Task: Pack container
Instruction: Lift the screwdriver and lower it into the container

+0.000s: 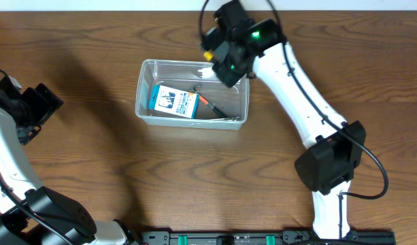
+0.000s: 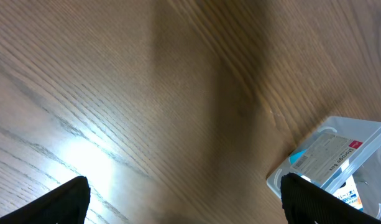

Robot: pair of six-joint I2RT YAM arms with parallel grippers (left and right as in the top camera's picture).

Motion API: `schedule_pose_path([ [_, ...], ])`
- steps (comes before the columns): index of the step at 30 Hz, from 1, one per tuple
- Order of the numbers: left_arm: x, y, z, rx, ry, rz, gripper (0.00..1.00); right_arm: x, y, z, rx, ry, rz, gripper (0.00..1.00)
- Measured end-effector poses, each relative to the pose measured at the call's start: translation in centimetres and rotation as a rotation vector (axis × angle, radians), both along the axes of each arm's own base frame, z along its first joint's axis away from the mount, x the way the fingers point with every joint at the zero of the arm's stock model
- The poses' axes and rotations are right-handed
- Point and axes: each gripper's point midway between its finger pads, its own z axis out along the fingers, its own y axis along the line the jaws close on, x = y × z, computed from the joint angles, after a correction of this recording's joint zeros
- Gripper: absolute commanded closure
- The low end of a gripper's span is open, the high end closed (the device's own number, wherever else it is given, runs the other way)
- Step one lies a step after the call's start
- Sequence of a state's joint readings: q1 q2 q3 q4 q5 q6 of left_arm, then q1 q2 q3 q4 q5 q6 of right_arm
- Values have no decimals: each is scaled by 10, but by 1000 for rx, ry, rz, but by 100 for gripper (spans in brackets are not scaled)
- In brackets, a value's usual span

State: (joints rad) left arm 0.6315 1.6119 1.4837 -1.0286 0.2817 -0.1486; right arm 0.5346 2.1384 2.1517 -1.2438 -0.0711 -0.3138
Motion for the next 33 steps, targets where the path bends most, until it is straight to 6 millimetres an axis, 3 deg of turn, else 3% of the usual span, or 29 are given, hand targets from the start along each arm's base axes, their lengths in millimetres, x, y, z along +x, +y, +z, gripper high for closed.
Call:
schedule_pose_path([
  [5,0,0,0,0,0,0,10,-24,16,-3,-38,21,180,88],
  [12,0,0,0,0,0,0,10,-22,25,-10,-42,-16,273,88],
  [24,0,0,0,-1,0,0,9,-23,24,-80,-56,12,272,86],
  [29,0,0,0,0,0,0,10,-23,24,-93,-45,16,236,88],
  [32,0,0,0,0,0,0,10,-23,24,-94,-41,19,220,81],
  [33,0,0,0,0,0,0,10,-22,25,-93,-39,18,216,61],
])
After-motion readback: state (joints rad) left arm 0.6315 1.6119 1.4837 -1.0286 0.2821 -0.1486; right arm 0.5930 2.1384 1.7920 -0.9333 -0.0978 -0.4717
